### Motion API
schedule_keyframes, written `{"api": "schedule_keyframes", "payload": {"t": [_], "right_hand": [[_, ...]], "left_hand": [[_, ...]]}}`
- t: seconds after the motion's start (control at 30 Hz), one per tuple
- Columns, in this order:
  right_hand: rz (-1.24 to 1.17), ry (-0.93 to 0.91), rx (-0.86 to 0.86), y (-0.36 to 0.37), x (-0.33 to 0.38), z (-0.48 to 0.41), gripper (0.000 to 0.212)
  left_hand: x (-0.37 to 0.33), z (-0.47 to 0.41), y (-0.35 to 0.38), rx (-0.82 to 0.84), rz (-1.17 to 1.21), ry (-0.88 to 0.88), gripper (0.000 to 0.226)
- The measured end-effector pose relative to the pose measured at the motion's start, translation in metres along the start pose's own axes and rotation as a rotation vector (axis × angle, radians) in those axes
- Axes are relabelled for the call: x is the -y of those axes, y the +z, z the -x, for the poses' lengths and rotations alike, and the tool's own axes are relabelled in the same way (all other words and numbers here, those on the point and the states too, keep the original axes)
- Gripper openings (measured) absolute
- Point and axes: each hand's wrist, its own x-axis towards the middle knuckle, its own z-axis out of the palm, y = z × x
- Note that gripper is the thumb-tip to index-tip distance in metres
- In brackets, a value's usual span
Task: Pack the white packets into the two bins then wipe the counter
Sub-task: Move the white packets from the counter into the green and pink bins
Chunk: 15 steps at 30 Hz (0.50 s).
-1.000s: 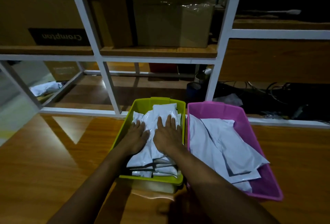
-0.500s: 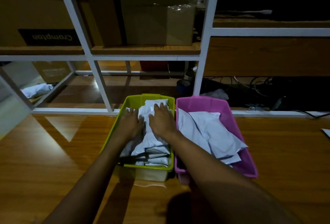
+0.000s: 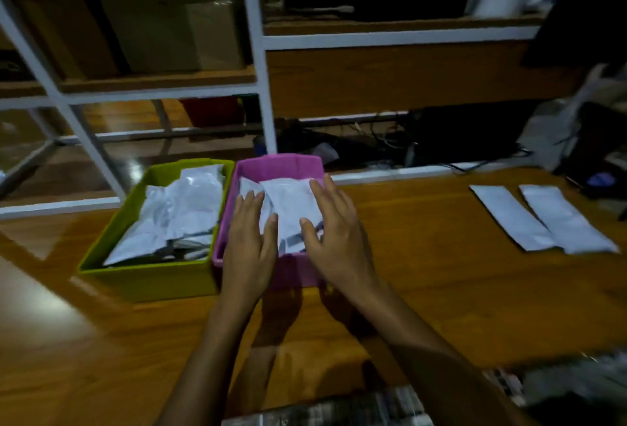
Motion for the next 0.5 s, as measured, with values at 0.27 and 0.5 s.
{"api": "schedule_keyframes", "payload": {"t": [0.27,0.5], "right_hand": [[0.071,0.157,-0.096,-0.105,-0.092,0.112,0.059],[0.078,0.334,-0.161,-0.150,-0.161,0.120,0.055]], "left_hand": [[-0.085,0.089,0.102,0.184,0.075,0.140,0.055],[-0.118,0.084,0.183,0.352,0.066,0.184,0.057]]}}
